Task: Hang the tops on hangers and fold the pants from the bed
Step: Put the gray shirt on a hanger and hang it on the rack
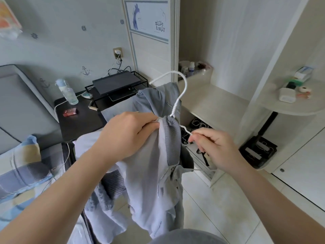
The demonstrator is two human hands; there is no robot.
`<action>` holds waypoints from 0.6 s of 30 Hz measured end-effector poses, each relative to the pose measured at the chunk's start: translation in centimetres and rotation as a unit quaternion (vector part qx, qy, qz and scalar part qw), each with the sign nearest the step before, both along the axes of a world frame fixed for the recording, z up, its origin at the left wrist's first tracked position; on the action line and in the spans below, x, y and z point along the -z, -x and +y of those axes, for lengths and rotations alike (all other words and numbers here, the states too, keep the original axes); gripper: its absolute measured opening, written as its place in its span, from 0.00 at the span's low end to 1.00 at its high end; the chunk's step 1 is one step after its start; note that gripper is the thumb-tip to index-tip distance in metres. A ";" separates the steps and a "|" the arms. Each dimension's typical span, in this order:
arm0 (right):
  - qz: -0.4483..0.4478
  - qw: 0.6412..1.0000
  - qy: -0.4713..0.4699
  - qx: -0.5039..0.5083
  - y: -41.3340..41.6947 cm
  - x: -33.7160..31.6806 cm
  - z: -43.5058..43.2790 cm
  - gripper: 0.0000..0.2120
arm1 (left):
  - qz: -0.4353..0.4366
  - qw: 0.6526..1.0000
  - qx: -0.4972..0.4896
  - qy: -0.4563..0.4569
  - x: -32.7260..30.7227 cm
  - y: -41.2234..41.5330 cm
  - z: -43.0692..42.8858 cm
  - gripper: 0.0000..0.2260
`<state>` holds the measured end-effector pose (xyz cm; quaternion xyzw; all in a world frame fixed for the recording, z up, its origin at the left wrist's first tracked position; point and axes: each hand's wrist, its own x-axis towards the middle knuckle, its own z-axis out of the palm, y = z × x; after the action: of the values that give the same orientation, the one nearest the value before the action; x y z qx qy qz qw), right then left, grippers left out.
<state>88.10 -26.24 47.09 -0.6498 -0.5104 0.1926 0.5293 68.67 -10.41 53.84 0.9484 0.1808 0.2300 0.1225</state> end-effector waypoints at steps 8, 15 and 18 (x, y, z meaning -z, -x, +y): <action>-0.146 0.976 -0.115 0.114 1.9 2.3 0.5 0.12 | -0.143 0.980 -0.083 0.115 2.0 1.7 0.7 0.17; -0.046 0.993 0.085 -0.060 4.2 2.9 3.9 0.11 | -0.190 0.963 -0.095 0.169 2.7 1.9 -0.9 0.19; -0.020 0.997 0.051 -0.051 4.3 3.5 3.9 0.10 | -0.194 0.956 -0.116 0.188 3.4 2.3 -0.6 0.20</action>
<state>83.79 -22.37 43.61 -0.6528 -0.5427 0.2324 0.4747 66.32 -11.02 50.44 0.8178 0.3023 0.3839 0.3039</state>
